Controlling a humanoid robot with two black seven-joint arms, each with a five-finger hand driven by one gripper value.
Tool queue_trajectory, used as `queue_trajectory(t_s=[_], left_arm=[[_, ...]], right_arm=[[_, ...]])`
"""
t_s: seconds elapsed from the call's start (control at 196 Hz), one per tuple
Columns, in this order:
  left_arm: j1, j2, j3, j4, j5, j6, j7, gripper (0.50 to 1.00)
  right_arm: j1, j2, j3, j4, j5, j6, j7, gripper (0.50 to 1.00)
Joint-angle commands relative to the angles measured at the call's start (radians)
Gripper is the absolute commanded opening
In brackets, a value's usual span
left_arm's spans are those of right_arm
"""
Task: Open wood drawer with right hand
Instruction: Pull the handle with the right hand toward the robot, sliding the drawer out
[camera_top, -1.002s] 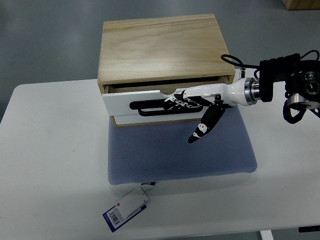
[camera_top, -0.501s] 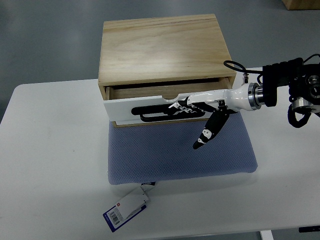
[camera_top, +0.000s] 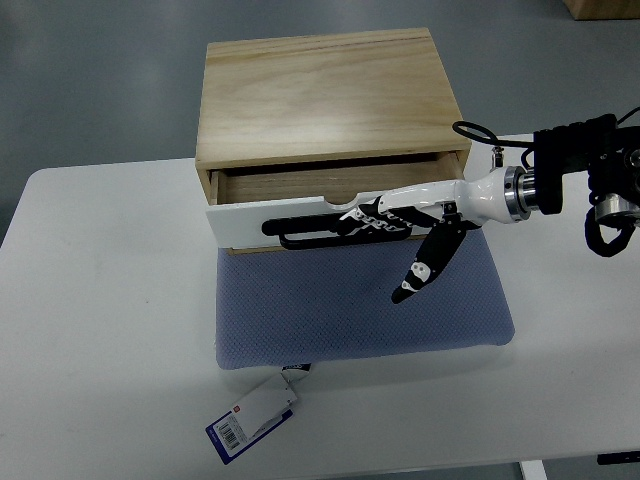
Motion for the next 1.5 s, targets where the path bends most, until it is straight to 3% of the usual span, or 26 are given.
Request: queue_trajectory(t_s=[0.0, 1.493], left_arm=[[0.000, 0.000, 0.000, 0.000, 0.000, 0.000, 0.000, 1.000], [0.000, 0.000, 0.000, 0.000, 0.000, 0.000, 0.000, 1.000]], right_arm=[[-0.002, -0.013, -0.010, 0.011, 0.002, 0.000, 0.000, 0.950], [0.015, -0.090, -0.016, 0.063, 0.123, 0.000, -0.001, 0.950]])
